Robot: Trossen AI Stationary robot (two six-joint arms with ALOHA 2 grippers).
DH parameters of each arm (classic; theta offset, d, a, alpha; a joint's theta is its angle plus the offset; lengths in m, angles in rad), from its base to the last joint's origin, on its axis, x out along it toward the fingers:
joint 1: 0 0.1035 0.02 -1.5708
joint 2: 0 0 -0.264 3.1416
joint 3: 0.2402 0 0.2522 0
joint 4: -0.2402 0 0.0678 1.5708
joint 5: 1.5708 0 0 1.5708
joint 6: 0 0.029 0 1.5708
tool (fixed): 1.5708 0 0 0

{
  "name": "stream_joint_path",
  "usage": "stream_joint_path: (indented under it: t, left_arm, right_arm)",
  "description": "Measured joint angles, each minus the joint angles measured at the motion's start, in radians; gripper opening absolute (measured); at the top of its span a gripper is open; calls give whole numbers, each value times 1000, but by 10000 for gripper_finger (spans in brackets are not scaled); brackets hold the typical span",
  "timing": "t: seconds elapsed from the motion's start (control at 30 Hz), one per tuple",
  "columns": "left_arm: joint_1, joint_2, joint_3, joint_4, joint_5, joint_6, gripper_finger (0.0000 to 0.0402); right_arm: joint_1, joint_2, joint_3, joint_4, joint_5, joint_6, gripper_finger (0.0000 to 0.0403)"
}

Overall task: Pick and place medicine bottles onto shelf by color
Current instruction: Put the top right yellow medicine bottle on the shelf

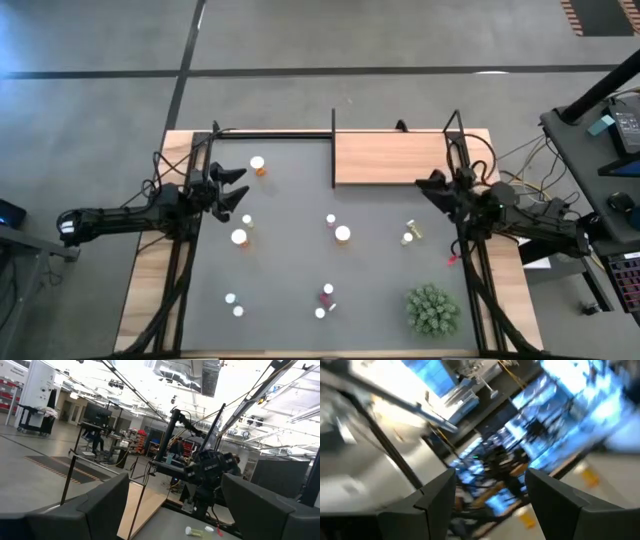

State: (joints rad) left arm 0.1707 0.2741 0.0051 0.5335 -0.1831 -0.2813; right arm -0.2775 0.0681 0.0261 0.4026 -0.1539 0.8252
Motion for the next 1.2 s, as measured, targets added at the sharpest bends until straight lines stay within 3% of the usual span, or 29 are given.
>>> stream_joint_path:
  t: [0.17,0.3,0.93,1.2]
  left_arm:
    - [0,0,0,0,0,0,302]
    - [0,0,0,0,0,0,302]
    - [0,0,0,0,0,0,302]
    - [0,0,0,0,0,0,302]
  right_arm:
    - [0,0,0,-32,-3,334,228]
    - [0,0,0,-53,-3,438,228]
    - [0,0,0,-21,24,412,228]
    - [0,7,60,138,46,92,228]
